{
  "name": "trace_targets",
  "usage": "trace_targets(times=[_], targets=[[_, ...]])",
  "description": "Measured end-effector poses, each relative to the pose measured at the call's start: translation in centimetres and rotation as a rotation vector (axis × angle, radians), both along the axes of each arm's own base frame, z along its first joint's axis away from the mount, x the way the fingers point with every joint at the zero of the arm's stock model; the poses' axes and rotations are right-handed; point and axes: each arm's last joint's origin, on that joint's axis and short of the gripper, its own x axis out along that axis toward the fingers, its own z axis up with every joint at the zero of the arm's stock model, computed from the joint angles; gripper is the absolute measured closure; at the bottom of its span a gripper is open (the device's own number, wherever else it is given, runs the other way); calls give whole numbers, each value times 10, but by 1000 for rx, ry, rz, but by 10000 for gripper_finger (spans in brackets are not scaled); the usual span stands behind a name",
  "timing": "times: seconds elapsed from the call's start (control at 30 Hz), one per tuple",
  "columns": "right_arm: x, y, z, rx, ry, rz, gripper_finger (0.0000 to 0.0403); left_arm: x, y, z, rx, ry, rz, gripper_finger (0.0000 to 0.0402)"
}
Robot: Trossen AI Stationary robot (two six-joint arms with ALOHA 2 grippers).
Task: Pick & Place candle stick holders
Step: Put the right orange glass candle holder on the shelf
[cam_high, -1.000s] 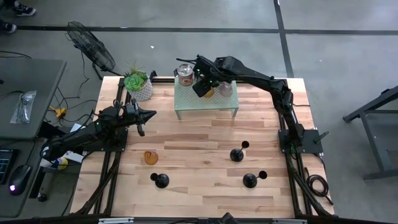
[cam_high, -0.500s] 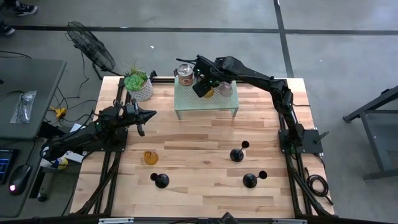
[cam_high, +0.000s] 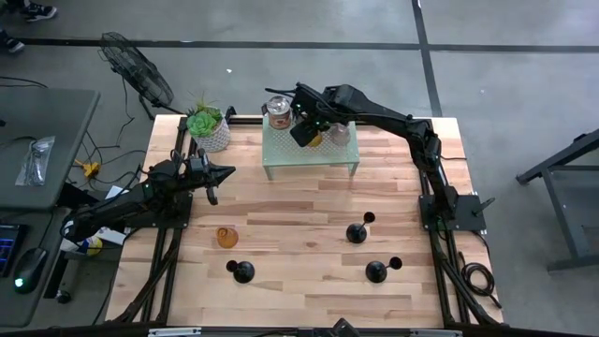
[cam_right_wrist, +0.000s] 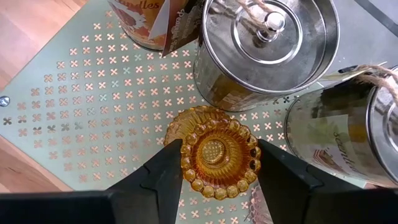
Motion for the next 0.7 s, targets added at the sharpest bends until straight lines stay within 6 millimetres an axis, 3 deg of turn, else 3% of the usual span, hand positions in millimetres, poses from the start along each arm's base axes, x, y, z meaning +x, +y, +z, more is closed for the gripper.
trace_targets(times=[0.7], targets=[[1,-1,1,-39,2,7,233,0,0,0,0,0,0,402]])
